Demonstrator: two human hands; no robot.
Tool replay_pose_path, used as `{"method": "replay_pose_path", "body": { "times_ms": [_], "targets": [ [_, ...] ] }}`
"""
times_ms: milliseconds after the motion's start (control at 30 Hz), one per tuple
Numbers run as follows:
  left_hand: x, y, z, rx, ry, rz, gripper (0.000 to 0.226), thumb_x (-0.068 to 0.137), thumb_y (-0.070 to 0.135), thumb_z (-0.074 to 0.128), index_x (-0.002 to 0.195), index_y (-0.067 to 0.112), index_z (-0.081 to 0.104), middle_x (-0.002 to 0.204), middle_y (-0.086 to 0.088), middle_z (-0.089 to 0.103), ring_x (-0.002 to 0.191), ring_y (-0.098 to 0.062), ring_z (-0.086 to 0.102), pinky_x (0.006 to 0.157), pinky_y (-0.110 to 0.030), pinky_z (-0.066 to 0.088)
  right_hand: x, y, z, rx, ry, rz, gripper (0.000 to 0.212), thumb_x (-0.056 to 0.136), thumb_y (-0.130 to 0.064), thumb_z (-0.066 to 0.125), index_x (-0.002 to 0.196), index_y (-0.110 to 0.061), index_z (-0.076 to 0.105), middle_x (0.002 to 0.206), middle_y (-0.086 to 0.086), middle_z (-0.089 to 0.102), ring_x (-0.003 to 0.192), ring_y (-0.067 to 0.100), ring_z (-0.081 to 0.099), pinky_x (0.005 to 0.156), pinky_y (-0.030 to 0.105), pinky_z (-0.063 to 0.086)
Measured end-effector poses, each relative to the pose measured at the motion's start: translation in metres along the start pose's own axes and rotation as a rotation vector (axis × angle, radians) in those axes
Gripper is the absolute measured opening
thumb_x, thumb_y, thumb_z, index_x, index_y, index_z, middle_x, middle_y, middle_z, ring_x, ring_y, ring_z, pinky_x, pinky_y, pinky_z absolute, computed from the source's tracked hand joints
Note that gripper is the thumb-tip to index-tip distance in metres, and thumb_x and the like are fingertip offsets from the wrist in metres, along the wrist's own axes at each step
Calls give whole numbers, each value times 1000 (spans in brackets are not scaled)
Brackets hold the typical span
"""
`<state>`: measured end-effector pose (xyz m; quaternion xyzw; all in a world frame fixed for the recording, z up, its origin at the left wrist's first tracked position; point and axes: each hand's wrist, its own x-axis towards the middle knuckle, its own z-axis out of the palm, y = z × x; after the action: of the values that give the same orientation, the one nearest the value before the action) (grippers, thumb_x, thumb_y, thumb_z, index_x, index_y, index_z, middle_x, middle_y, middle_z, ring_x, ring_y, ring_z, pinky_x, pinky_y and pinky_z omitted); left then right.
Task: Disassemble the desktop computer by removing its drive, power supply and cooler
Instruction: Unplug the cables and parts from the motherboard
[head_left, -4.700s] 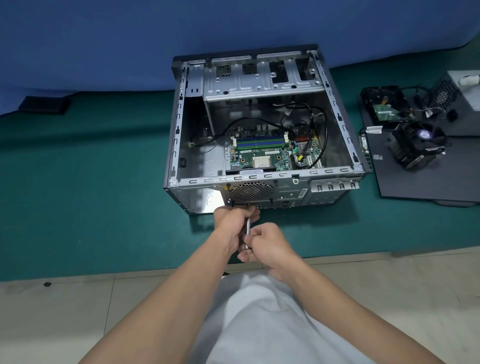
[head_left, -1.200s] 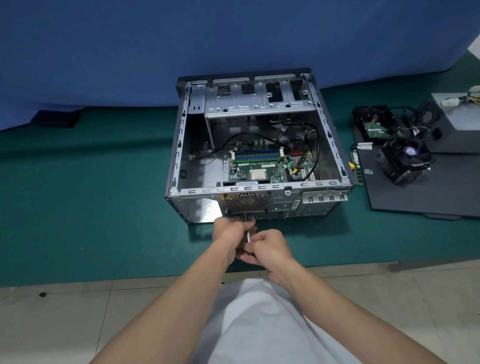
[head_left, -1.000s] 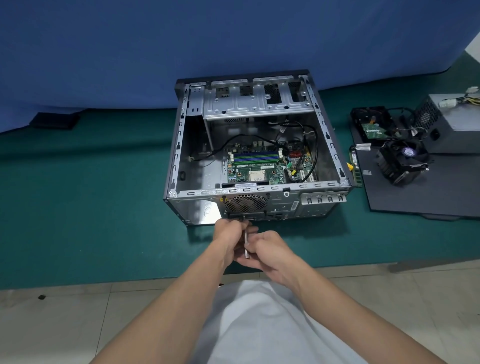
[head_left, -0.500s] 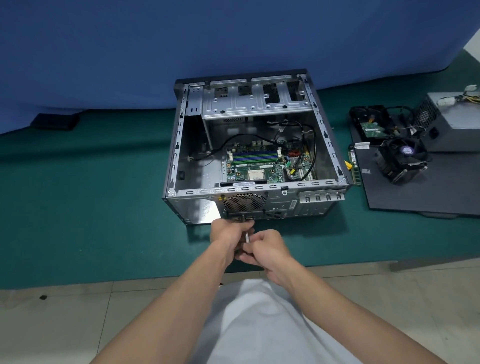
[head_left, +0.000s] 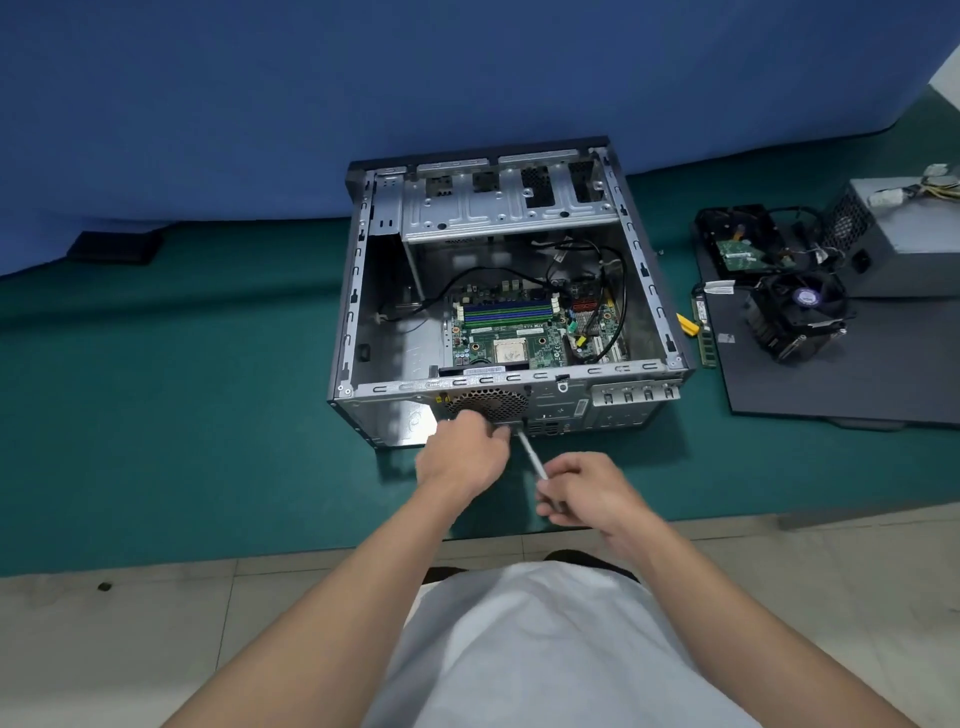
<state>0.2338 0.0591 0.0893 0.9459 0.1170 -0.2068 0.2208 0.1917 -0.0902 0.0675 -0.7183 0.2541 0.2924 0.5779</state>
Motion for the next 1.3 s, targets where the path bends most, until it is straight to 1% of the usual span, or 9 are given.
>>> {"method": "replay_pose_path", "body": {
  "times_ms": [133, 300, 433, 567, 833, 1000, 1133, 1200, 1300],
  "targets": [
    [-18, 35, -18, 197, 60, 426, 36, 98, 43, 46, 73, 20, 57, 59, 8, 50, 55, -15, 47, 62, -31, 40, -6, 19, -60, -24, 117, 36, 14, 85, 4, 61, 83, -8, 69, 80, 16, 72, 68, 21, 67, 73, 41, 57],
    [-10, 80, -34, 99, 521, 741, 25, 95, 24, 56, 72, 16, 59, 59, 9, 48, 50, -13, 44, 53, -24, 31, 2, 25, -126, 185, 295, 8, 11, 90, 6, 58, 90, -4, 61, 87, 14, 64, 67, 22, 66, 60, 24, 58],
    [21, 94, -33, 218, 304, 551, 35, 103, 37, 39, 101, 13, 64, 96, -2, 63, 86, -17, 55, 76, -32, 44, 25, 14, -156, 211, 449, 3, 14, 91, 0, 60, 105, -4, 59, 90, 6, 61, 69, 24, 69, 75, 34, 56],
    [35, 92, -24, 344, 98, 427, 59, 103, 50, 17, 68, 19, 51, 64, 2, 56, 60, -15, 54, 55, -30, 30, 56, -9, -164, -310, 574, -14, 16, 88, -19, 65, 103, -13, 69, 98, 10, 68, 94, 34, 64, 86, 42, 53],
    [40, 62, -53, 259, 285, 424, 55, 103, 49, 24, 62, 19, 45, 62, 4, 48, 60, -19, 47, 64, -34, 38, 89, -25, -156, -831, 459, 13, 13, 91, -19, 60, 95, -7, 61, 100, 18, 63, 84, 34, 57, 68, 36, 48],
    [51, 7, -83, 323, 348, 246, 50, 103, 43, 31, 63, 17, 46, 71, -11, 62, 69, -34, 57, 67, -39, 40, 80, -63, -166, -600, 575, -72, 24, 92, -24, 57, 108, -8, 66, 108, 19, 65, 99, 37, 59, 84, 38, 48],
    [58, 0, -82, 252, 263, 182, 48, 101, 51, 30, 80, 18, 59, 80, -10, 67, 72, -31, 56, 62, -36, 38, 50, -127, -156, -479, 839, -498, 19, 89, -14, 55, 100, -7, 68, 93, 13, 71, 87, 32, 63, 76, 28, 41],
    [62, 0, -79, 236, 248, 176, 46, 100, 50, 30, 89, 19, 63, 82, -10, 68, 73, -33, 57, 62, -36, 38, 43, -156, -128, -532, 695, -711, 17, 89, -14, 56, 100, -10, 69, 93, 7, 71, 78, 19, 63, 73, 23, 43],
    [62, -3, -77, 194, 280, 172, 41, 99, 42, 31, 95, 17, 63, 79, -8, 68, 64, -30, 50, 60, -36, 35, 55, -180, -63, -706, 149, -750, 21, 94, -17, 57, 112, -17, 67, 107, -3, 68, 91, 8, 59, 86, 25, 47]
  ]
}}
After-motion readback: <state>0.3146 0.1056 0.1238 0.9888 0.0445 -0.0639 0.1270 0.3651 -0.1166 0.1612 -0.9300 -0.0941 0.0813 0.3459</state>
